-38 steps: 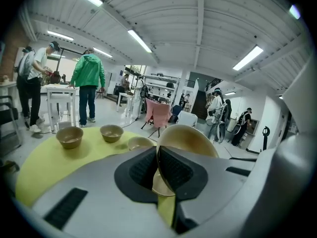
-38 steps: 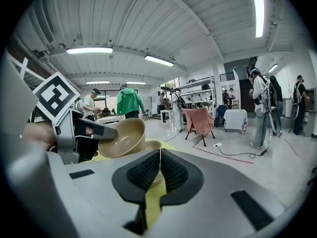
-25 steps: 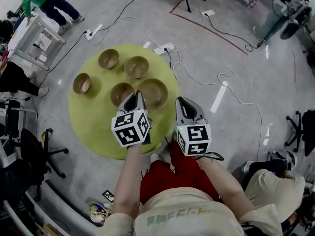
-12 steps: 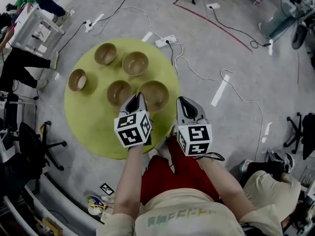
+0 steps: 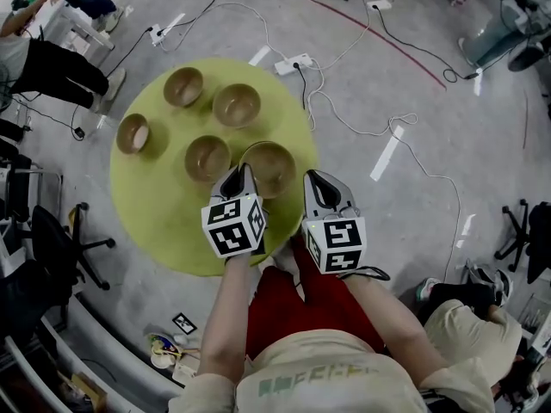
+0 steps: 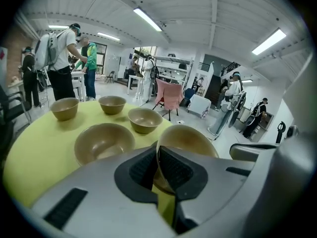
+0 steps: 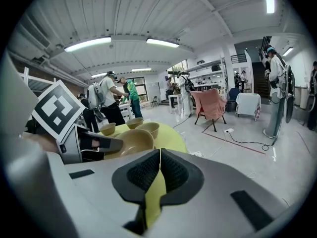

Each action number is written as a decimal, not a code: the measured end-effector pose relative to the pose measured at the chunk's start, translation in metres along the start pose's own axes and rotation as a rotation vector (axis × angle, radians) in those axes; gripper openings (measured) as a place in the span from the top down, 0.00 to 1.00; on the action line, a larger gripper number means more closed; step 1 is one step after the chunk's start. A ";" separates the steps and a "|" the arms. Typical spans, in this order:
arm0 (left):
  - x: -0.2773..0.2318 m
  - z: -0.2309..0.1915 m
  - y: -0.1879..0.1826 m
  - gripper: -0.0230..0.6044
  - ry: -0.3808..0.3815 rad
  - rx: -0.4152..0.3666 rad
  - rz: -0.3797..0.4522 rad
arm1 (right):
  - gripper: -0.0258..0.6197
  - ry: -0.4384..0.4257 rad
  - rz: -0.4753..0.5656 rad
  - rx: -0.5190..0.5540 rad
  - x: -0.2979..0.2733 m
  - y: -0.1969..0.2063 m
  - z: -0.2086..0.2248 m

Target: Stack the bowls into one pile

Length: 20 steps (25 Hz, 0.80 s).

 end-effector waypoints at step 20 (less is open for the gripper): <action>-0.013 -0.004 0.003 0.91 -0.042 -0.052 -0.027 | 0.90 -0.016 -0.055 0.010 -0.017 0.004 0.003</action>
Point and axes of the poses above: the fingertips, and each gripper's own axes: x backward along the fingers, z to its right, y out of its underside, the point moved 10 cm from there along x, backward along the fingers, and after that the axes turned 8 degrees about -z, right-handed, at the moved point
